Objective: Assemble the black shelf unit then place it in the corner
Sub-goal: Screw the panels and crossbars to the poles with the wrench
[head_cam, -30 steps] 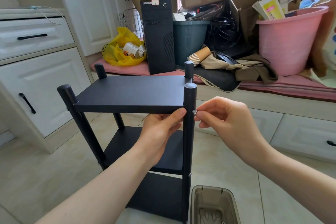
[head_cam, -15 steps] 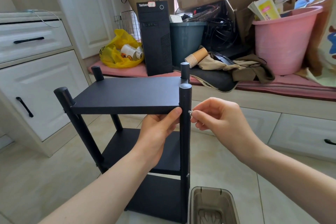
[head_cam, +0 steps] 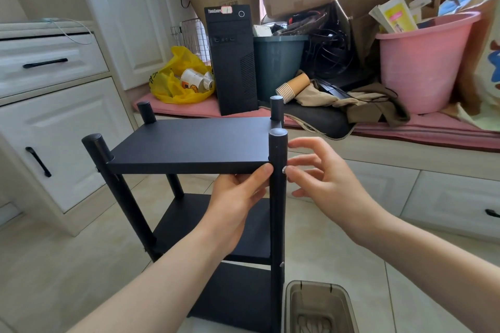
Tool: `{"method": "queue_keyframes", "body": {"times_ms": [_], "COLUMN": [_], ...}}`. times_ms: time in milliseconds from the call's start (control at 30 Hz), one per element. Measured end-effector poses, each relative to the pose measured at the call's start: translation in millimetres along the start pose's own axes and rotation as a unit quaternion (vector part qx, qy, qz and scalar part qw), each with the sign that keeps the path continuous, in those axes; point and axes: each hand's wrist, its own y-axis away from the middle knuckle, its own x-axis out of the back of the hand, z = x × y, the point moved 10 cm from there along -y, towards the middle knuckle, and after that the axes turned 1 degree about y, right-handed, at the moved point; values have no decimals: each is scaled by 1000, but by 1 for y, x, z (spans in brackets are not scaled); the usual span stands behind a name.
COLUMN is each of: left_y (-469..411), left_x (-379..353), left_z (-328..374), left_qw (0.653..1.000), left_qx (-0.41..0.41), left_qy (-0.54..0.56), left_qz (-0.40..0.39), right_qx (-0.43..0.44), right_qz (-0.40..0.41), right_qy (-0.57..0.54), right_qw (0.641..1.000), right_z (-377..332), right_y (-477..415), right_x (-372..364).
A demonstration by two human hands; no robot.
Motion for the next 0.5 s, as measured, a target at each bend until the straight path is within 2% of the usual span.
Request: {"method": "queue_keyframes", "body": {"times_ms": [67, 133, 233, 300, 367, 433, 500], "left_y": [3, 6, 10, 18, 32, 48, 54], "left_x": [0, 8, 24, 28, 20, 11, 5], "left_z": [1, 3, 14, 34, 65, 89, 99], "left_qw": [1000, 997, 973, 929, 849, 789, 764], "left_qx": [9, 19, 4, -69, -211, -328, -383], "left_qy": [-12, -55, -208, -343, -460, -489, -488], "left_qz": [6, 45, 98, 122, 152, 174, 178], "right_qx": [-13, -15, -15, -13, -9, -10, -14], "right_qz": [-48, -49, -44, -42, -39, -40, -46], "right_qy": [-36, -42, -41, -41, -40, -46, -57], "right_qw": [998, 998, 998, 998, 998, 998, 997], "right_z": [2, 4, 5, 5, 5, 5, 6], "right_y": [0, -1, -3, -3, -4, -4, -5], "right_x": [-10, -10, -5, -4, -2, -2, -2]}}
